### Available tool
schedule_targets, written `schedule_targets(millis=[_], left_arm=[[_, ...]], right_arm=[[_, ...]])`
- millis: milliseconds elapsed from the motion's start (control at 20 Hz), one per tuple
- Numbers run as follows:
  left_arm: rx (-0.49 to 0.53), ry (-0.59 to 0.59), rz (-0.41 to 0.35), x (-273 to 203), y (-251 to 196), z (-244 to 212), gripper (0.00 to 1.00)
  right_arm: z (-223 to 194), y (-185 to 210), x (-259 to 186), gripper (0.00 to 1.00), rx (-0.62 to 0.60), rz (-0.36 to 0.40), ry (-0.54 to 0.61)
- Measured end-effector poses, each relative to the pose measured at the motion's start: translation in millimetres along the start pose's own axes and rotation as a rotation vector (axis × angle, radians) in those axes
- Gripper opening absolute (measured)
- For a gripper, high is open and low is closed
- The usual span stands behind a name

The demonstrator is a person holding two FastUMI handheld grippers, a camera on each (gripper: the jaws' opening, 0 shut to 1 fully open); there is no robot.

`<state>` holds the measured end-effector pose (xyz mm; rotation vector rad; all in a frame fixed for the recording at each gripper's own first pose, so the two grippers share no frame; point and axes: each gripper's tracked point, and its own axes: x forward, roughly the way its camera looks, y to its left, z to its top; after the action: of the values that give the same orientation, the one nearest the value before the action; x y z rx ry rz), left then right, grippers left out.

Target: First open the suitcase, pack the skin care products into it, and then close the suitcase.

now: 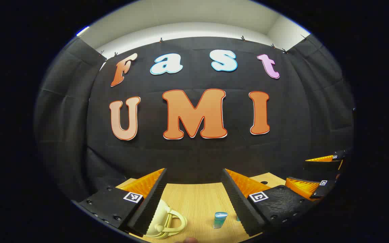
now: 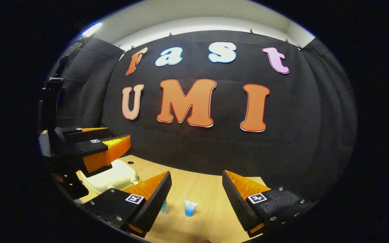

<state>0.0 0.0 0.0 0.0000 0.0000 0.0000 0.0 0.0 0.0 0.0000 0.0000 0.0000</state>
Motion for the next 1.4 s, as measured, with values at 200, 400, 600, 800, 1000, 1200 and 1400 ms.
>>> schedule_targets(millis=[200,400,600,800,1000,1200,1400], left_arm=[[0.017,0.011,0.043,-3,11,-4,0.98],[0.048,0.009,0.093,-7,22,-2,1.00],[0.033,0.005,0.111,-10,30,-1,1.00],[0.023,-0.029,0.082,1,40,8,0.98],[0.082,-0.014,0.016,17,49,-7,0.98],[0.254,0.026,-0.043,30,57,-44,0.98],[0.379,0.109,-0.127,37,59,-101,0.98]], right_arm=[[-3,4,1,0.95,-0.002,0.040,0.003],[-5,10,4,0.95,0.025,0.087,0.006],[-15,15,6,0.96,0.017,0.109,0.027],[-14,19,11,0.95,0.009,0.061,0.027],[-14,31,19,0.95,0.041,-0.002,0.045],[-17,37,28,0.95,0.024,-0.050,0.062],[-23,37,32,0.95,0.022,-0.087,0.084]])
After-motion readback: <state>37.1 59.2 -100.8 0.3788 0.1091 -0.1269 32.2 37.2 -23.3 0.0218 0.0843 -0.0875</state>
